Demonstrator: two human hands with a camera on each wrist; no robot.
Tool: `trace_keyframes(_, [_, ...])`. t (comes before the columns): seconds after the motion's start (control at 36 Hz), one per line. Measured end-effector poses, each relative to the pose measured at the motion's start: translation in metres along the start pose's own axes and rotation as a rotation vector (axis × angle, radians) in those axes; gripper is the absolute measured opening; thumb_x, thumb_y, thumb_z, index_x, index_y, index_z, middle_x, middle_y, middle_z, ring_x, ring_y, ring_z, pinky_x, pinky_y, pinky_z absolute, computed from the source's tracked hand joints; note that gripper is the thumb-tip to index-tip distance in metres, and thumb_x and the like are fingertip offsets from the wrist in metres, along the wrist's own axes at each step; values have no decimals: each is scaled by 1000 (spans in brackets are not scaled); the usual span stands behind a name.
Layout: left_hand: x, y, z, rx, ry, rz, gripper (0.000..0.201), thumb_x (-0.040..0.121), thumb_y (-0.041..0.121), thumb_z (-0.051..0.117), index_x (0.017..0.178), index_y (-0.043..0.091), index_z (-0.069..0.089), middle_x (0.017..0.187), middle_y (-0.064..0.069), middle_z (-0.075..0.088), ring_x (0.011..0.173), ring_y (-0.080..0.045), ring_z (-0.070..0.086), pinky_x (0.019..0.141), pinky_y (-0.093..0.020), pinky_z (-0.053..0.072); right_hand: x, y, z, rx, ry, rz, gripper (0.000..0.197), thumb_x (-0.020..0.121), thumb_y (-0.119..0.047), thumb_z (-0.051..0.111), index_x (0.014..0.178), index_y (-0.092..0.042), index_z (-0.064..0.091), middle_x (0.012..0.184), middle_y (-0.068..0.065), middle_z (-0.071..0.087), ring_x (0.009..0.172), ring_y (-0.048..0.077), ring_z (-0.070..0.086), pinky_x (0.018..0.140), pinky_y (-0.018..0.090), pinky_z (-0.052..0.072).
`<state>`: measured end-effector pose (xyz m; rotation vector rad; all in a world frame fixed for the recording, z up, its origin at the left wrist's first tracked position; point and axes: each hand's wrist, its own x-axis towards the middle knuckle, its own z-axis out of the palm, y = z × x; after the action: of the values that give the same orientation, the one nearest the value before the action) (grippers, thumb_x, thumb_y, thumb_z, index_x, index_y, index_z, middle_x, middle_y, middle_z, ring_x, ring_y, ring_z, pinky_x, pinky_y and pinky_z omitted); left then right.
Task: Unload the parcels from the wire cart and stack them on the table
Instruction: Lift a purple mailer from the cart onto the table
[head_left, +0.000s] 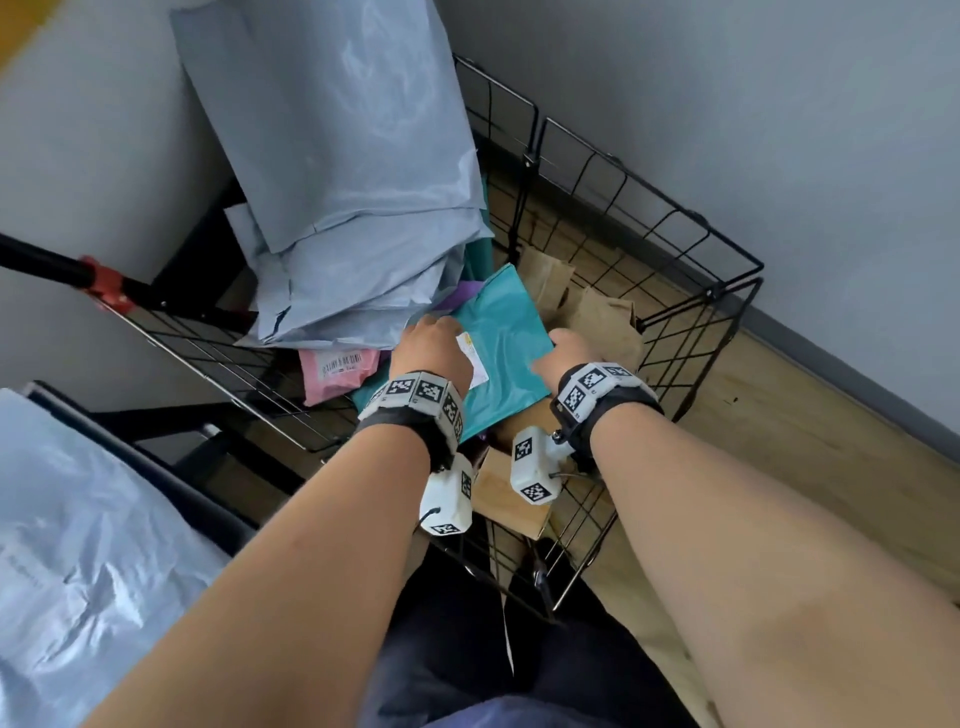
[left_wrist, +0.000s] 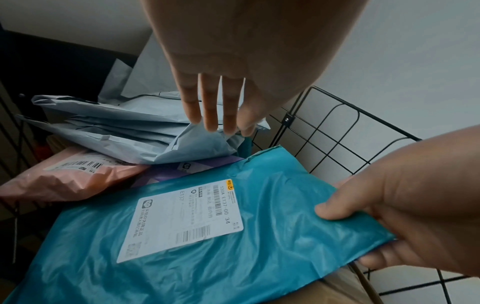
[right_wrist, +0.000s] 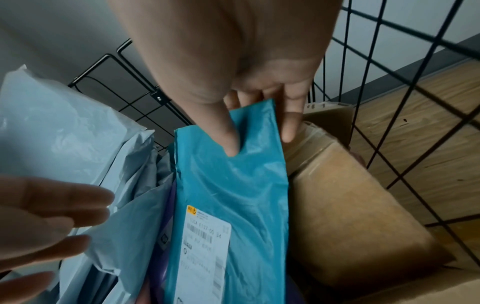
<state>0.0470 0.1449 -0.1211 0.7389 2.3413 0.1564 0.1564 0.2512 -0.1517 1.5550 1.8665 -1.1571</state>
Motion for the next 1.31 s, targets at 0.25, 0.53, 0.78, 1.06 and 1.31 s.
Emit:
trace_keyframes(0.25, [-9,0,-25,-77,-9,-78,51,78,-2,41,123,15,57,126,-11,55,115,-31,51,91,-38,47,-32,-22,-13,117,-13,-132,33,89,-1,42,103,-8,71,99,14,68,91,33,63,78,36,51])
trace_keyframes(0.53, [-56,20,-58,-183,191,-112,60,87,4,47,144,18,31,143,-10,40,127,-31,44,101,-39,41,-95,-31,-57,-41,77,-390,24,93,-7,45,88,-5,68,90,14,61,81,28,56,71,28,41])
trace_keyframes(0.78, [-127,39,-57,-205,245,-30,25,91,17,50,111,11,64,110,-14,66,97,-30,61,80,-32,45,-152,4,-80,3,198,-593,22,81,1,47,87,-4,68,85,17,63,80,33,57,67,31,41])
trace_keyframes(1.06, [-201,54,-91,-586,630,29,31,95,10,41,123,12,55,119,-13,63,108,-33,57,83,-29,40,-201,28,-102,189,275,-588,53,83,-39,66,128,-17,51,110,-1,62,106,22,60,84,27,41])
trace_keyframes(1.31, [-261,30,-116,-814,812,45,29,98,11,39,123,15,54,112,-2,62,90,-18,54,78,-25,40,-245,18,-85,94,236,-666,51,89,-25,59,138,-19,48,132,2,56,117,23,56,96,30,42])
